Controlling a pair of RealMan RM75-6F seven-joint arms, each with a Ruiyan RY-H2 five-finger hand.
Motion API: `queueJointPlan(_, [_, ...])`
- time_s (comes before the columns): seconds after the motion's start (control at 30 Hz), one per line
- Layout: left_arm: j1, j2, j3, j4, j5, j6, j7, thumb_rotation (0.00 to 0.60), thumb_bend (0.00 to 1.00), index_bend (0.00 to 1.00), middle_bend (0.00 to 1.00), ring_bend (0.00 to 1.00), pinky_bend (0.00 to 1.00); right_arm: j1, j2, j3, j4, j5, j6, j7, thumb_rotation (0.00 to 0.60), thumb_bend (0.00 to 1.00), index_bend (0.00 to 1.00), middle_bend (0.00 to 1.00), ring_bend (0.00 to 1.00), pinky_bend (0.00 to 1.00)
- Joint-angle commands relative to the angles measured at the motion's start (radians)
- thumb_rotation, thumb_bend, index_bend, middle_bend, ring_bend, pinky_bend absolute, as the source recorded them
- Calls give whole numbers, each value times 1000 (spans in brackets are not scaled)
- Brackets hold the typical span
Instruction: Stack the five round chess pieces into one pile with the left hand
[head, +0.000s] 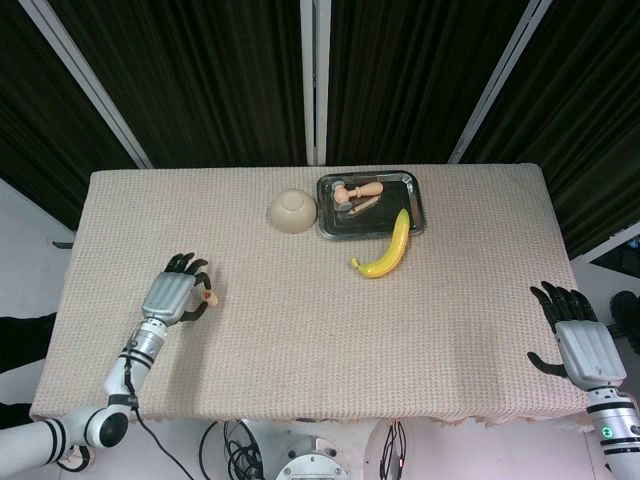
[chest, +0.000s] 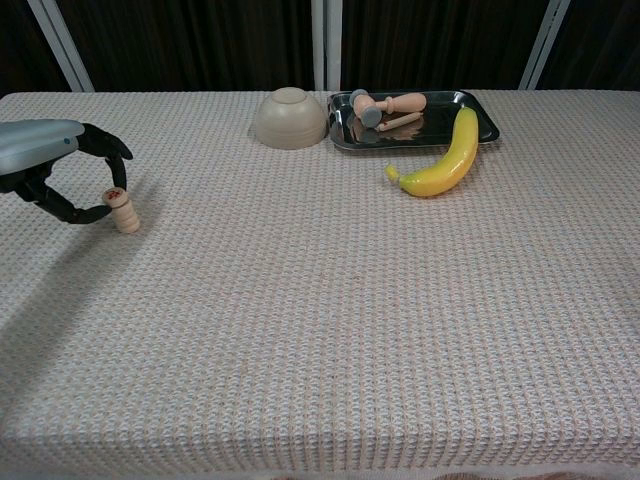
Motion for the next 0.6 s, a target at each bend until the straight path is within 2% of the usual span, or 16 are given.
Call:
queueJointPlan(0.03, [1, 0, -1, 0, -2, 0, 2, 600, 348, 418, 140, 0, 0, -1, 1, 0, 0, 0, 1, 1, 600, 138, 0, 0, 0, 0])
queueJointPlan(0.43, [7, 15, -3, -22, 13, 7, -7, 600, 348, 402, 138, 0, 0, -1, 2, 0, -2, -1, 4, 1, 600, 139, 0, 0, 0, 0])
queueJointPlan(0.6, [23, 57, -10, -85, 55, 57, -18, 600, 348, 335, 128, 0, 0, -2, 1, 2, 1, 0, 7, 2, 600, 139, 0, 0, 0, 0])
